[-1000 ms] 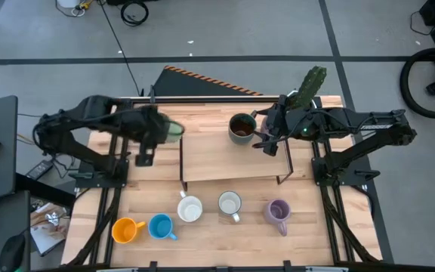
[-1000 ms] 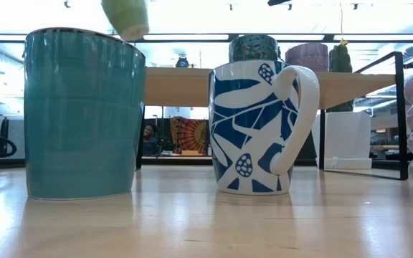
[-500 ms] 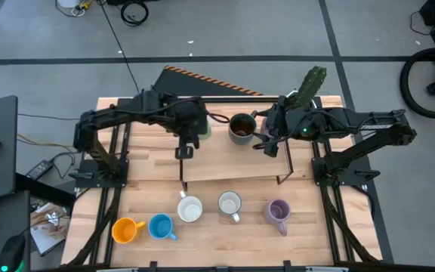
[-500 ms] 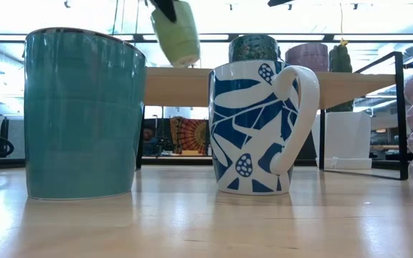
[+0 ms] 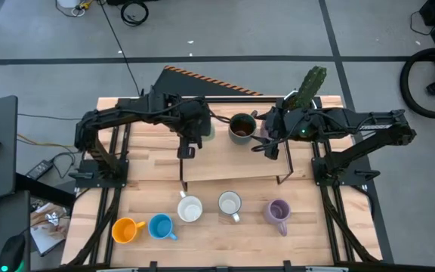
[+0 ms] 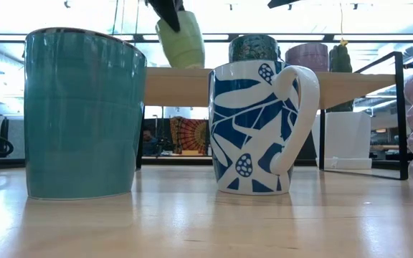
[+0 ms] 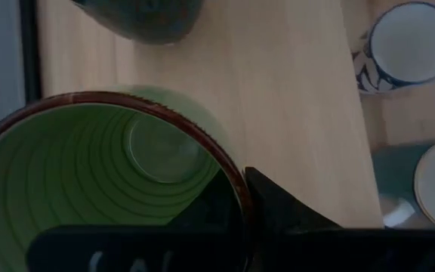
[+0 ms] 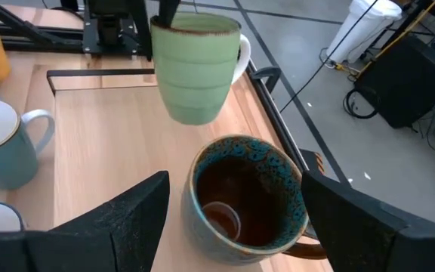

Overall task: Place coffee mugs
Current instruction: Put the light green mug on the shelf

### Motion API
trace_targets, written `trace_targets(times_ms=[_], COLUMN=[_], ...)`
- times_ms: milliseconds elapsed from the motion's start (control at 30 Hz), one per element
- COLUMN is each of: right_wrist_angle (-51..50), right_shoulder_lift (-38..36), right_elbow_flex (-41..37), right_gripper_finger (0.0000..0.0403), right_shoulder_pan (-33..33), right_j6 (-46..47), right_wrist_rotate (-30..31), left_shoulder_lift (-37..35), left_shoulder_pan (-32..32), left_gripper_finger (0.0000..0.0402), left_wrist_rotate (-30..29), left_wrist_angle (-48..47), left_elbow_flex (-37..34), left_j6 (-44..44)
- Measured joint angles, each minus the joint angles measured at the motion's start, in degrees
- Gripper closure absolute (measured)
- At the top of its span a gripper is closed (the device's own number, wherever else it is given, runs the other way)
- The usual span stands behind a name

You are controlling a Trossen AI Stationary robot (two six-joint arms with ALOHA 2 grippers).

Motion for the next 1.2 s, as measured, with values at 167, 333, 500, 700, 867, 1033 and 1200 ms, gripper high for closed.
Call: trace_targets(times_ms=[167, 333, 500, 700, 867, 1033, 1200], right_wrist_angle=[-0.2, -0.5, -1.5, -1.5, -1.1, -1.1, -1.0], right_shoulder_lift=[0.0, 0.0, 0.0, 0.0, 0.0, 0.0, 0.0], right_elbow_flex=[0.0, 0.0, 0.0, 0.0, 0.0, 0.0, 0.0], right_gripper_finger=[0.0097, 0.0097, 0.0097, 0.0097, 0.0097, 0.0097, 0.0097], right_shoulder_pan=[0.1, 0.1, 0.1, 0.1, 0.1, 0.1, 0.1], right_j6=[0.0, 0.0, 0.0, 0.0, 0.0, 0.0, 0.0], right_wrist_rotate=[0.0, 0.0, 0.0, 0.0, 0.0, 0.0, 0.0], left_shoulder_lift=[0.0, 0.0, 0.3, 2.3, 3.3, 4.1, 5.2], left_shoulder_pan=[2.0, 2.3, 2.5, 2.4, 2.3, 2.6, 2.9], left_gripper_finger=[0.0374, 0.0374, 0.0374, 0.0374, 0.0374, 0.0374, 0.0374], left_wrist_rotate=[3.3, 3.4, 4.9, 9.9, 9.1, 7.3, 7.0], left_wrist_angle=[1.1, 1.5, 2.6, 3.0, 3.6, 4.6, 4.2], left_elbow_flex=[-1.8, -2.3, -2.4, -2.5, -2.4, -2.3, -2.4], left_j6=[1.8, 6.5, 11.9, 11.5, 11.5, 11.3, 11.6])
